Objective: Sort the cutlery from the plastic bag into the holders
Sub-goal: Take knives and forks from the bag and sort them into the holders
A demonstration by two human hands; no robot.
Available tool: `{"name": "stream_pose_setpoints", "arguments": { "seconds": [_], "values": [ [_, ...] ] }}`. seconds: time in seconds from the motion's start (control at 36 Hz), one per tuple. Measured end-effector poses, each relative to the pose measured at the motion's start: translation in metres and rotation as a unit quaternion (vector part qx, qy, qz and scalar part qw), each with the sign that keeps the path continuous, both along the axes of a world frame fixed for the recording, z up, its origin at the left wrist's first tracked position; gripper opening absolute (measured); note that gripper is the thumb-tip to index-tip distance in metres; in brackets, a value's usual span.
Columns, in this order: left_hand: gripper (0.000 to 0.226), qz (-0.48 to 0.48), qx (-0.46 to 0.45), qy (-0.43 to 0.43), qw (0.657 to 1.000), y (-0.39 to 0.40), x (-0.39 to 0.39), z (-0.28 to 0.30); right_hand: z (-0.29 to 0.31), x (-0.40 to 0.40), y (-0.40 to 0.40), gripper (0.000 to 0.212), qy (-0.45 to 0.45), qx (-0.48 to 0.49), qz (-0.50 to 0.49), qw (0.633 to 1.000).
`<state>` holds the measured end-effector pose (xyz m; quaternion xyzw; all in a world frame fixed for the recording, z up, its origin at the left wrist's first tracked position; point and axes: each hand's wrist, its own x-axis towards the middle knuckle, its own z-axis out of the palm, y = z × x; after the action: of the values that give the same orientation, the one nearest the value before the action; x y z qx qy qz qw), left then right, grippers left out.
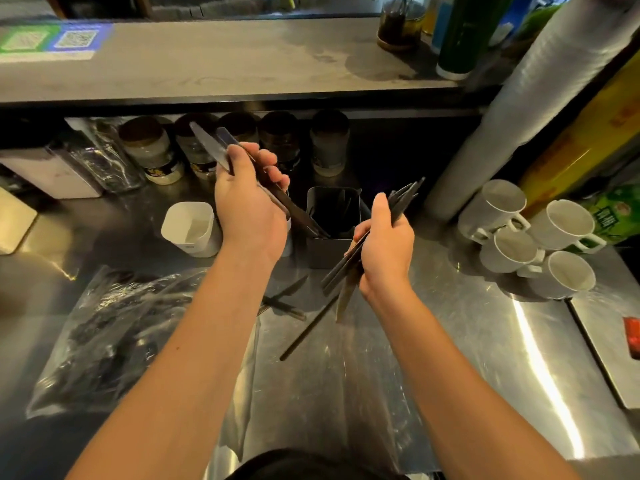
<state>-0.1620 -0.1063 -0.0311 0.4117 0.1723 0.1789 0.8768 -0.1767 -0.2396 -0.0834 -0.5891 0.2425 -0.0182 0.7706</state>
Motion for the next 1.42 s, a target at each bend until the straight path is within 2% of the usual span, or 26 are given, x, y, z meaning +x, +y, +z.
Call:
{"name": "stream_pose_setpoints", "arguments": {
  "seconds": [0.11, 0.17, 0.22, 0.33, 0.44, 0.61, 0.78, 0.86, 0.94, 1.11, 1.22, 1.31, 1.42],
  "values": [
    [0.028, -0.016, 0.089, 0.036, 0.995, 0.003, 0.011, -0.005, -0.005, -0.004, -0.007, 0.032, 0.018, -0.027, 0.043, 0.999],
    [0.028, -0.035, 0.160, 0.074, 0.984, 0.003, 0.017, -0.010, -0.011, -0.006, -0.010, 0.034, 0.035, -0.039, 0.062, 0.997],
    [0.027, -0.038, 0.191, 0.119, 0.974, 0.002, 0.024, -0.017, -0.017, -0.008, -0.013, 0.033, 0.052, -0.034, 0.084, 0.995],
    [0.020, -0.008, 0.143, 0.200, 0.969, -0.003, 0.032, -0.037, -0.019, -0.012, -0.015, 0.029, 0.056, -0.046, 0.123, 0.990],
    [0.014, -0.006, 0.033, 0.249, 0.968, -0.013, 0.026, -0.057, -0.023, -0.009, -0.015, 0.028, 0.046, -0.061, 0.084, 0.994],
    [0.012, 0.021, -0.045, 0.293, 0.955, -0.020, 0.018, -0.083, -0.014, -0.003, -0.025, 0.022, -0.023, -0.027, 0.070, 0.997],
    [0.019, -0.001, -0.045, 0.313, 0.949, -0.035, 0.020, -0.097, -0.017, 0.003, -0.028, 0.017, -0.033, -0.147, 0.107, 0.983],
    [0.018, -0.041, 0.004, 0.295, 0.955, -0.036, 0.021, -0.101, -0.021, 0.010, -0.035, 0.016, -0.030, -0.209, 0.109, 0.971],
    [0.019, -0.072, 0.095, 0.283, 0.952, -0.029, 0.020, -0.105, -0.022, 0.018, -0.042, 0.018, -0.028, -0.245, 0.077, 0.966],
    [0.017, -0.070, 0.216, 0.280, 0.933, -0.011, 0.012, -0.109, -0.017, 0.031, -0.045, 0.013, -0.055, -0.346, 0.040, 0.936],
    [0.018, -0.078, 0.270, 0.252, 0.926, -0.006, 0.007, -0.104, -0.016, 0.041, -0.035, 0.012, -0.067, -0.382, 0.067, 0.919],
    [0.020, -0.088, 0.304, 0.233, 0.920, -0.001, 0.005, -0.103, -0.018, 0.046, -0.027, 0.012, -0.059, -0.326, 0.107, 0.937],
    [0.024, -0.077, 0.308, 0.225, 0.921, 0.009, 0.003, -0.101, -0.023, 0.045, -0.021, 0.009, -0.022, -0.185, 0.091, 0.978]
  ]
}}
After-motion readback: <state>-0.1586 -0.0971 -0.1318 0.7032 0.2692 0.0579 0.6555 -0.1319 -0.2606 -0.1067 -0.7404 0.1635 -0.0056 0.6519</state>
